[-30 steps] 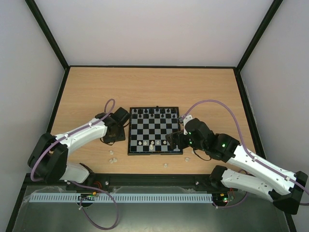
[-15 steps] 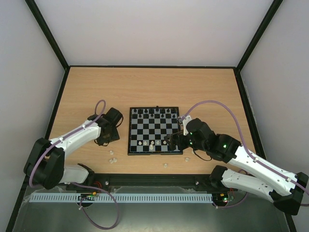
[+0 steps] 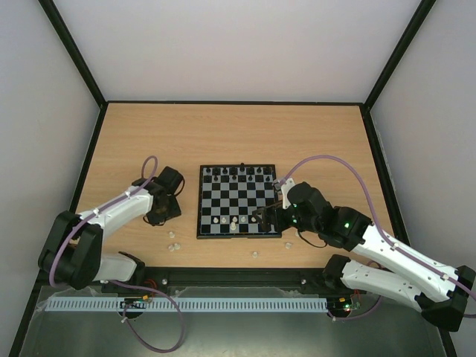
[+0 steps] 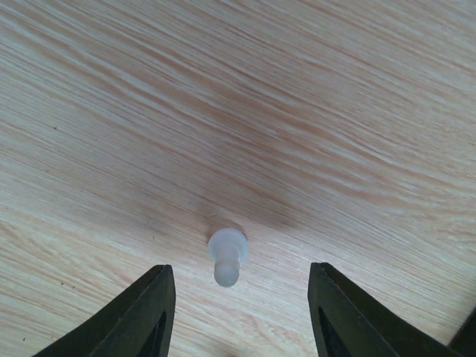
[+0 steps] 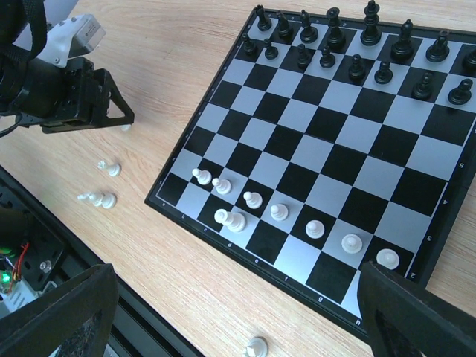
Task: Set up the chess pieces on the board
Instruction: Pick up the chess piece at the center of the board.
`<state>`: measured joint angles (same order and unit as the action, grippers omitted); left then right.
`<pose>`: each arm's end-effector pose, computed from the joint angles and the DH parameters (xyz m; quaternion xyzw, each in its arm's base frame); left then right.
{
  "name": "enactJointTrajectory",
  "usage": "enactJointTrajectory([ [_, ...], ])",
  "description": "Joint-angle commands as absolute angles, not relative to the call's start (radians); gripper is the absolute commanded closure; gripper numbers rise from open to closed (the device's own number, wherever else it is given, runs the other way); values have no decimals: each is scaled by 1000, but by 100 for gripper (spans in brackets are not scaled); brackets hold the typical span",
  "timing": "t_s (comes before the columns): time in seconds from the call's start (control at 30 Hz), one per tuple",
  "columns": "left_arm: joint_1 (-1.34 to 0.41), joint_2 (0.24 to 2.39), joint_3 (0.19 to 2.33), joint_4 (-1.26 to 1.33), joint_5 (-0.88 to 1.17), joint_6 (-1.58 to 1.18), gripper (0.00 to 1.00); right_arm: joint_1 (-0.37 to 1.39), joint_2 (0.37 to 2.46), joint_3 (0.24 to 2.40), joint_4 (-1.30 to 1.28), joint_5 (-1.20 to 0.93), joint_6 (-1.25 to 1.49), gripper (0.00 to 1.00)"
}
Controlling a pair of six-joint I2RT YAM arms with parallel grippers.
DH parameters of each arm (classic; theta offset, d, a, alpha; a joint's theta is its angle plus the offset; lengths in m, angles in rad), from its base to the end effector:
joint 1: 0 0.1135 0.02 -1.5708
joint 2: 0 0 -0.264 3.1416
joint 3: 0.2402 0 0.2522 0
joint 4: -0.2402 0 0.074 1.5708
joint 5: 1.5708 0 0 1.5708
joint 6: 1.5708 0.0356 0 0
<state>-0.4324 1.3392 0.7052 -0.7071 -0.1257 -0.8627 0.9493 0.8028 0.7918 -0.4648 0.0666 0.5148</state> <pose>0.1991 -0.0870 0.1672 -0.2187 0.9671 -0.0192 0.1289 0.1065 0.1446 0.3105 -0.1670 0.8370 0.3266 0.4060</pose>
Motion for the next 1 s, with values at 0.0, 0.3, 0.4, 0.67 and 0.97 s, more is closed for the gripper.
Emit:
enactJointTrajectory([
  [0.0,-416,1361,686,-683,-110,-856,51,954,788,778,-453,54,499,11],
  [0.3,-395,1377,659,-645,-100,-843,72,955,787,778,-453,57,499,11],
  [0.4,-390,1380,658,-640,-100,-839,79,956,787,776,-454,58,499,11],
  [0.67,-388,1359,664,-643,-100,-835,95,957,788,776,-455,66,502,11],
  [0.97,-502,1320,776,-754,-84,-823,98,958,801,778,-461,85,505,11],
])
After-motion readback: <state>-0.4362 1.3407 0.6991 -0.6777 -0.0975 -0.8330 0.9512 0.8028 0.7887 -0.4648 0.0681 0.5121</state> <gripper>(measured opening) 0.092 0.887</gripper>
